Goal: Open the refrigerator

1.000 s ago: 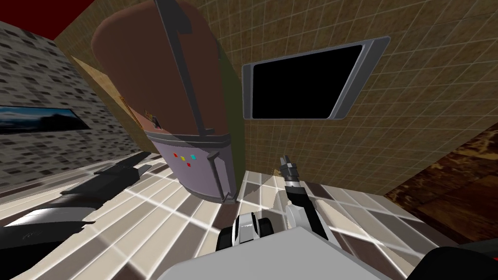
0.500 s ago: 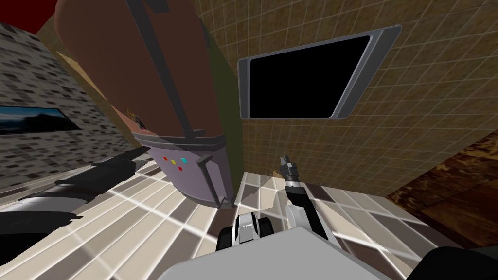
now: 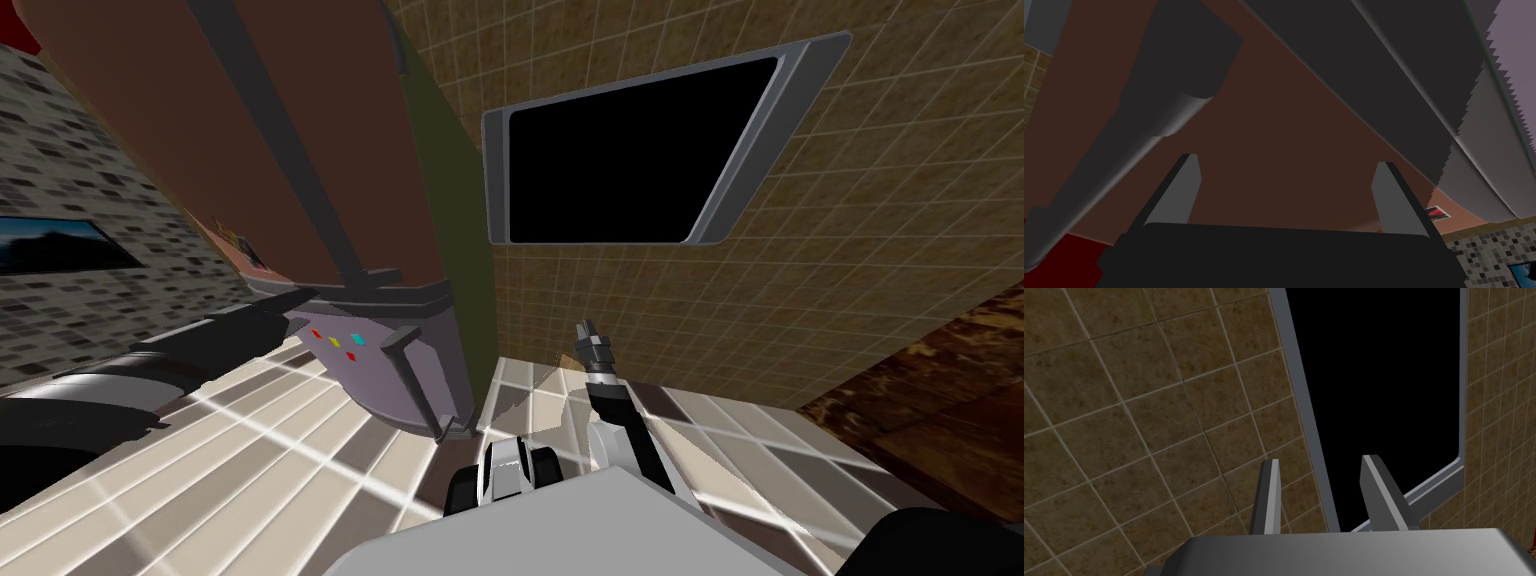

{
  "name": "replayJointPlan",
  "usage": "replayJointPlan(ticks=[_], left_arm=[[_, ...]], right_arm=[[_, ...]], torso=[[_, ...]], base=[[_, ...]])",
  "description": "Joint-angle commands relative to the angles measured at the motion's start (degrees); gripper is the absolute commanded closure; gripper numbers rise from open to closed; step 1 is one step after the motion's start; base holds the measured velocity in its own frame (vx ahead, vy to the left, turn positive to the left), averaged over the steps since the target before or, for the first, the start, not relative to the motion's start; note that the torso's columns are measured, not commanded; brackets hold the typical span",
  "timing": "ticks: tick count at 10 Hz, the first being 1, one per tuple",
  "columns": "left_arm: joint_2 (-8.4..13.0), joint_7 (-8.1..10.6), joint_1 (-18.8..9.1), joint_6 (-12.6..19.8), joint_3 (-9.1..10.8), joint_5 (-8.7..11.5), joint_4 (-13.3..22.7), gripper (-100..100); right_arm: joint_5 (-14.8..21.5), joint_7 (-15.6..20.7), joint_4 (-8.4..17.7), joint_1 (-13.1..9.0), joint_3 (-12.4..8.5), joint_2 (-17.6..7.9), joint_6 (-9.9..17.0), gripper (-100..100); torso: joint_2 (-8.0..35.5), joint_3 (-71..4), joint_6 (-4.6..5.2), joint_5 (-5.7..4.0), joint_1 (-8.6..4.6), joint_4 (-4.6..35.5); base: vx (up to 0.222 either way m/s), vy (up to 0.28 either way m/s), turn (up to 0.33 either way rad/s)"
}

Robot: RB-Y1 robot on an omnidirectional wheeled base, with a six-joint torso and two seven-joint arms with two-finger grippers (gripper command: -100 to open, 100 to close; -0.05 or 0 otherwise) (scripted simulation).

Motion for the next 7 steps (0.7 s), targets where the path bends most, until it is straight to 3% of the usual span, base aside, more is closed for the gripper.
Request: replayJointPlan(ticks=[1,4,5,6,7], left_arm=[[2.7,1.09,1.1,1.7,2.23,0.8,-2.0,-100],[4.3,1.73,1.6,2.9,3.50,1.2,-4.8,-100],[4.1,1.57,1.4,2.8,3.10,1.0,-4.2,-100],[5.4,2.60,1.7,4.3,4.97,2.0,-5.1,-100],[4.7,2.04,1.5,3.6,4.02,1.5,-4.9,-100]], right_arm=[[0.0,0.0,0.0,0.0,0.0,0.0,0.0,0],[0.0,0.0,0.0,0.0,0.0,0.0,0.0,0],[0.0,0.0,0.0,0.0,0.0,0.0,0.0,0],[0.0,0.0,0.0,0.0,0.0,0.0,0.0,0],[0.0,0.0,0.0,0.0,0.0,0.0,0.0,0]], torso=[[0.0,0.0,-0.01,0.01,0.02,0.0],[-0.1,-0.1,0.12,-0.08,-0.13,0.0],[-0.1,-0.1,0.09,-0.07,-0.13,-0.1],[-0.1,-0.1,0.02,-0.01,-0.02,0.0],[-0.3,-0.2,0.00,0.02,0.06,-0.1]], base=[[0.064,-0.051,-0.007],[0.036,-0.028,-0.002],[0.006,-0.007,-0.005],[0.092,0.005,0.027],[0.058,0.001,0.020]])
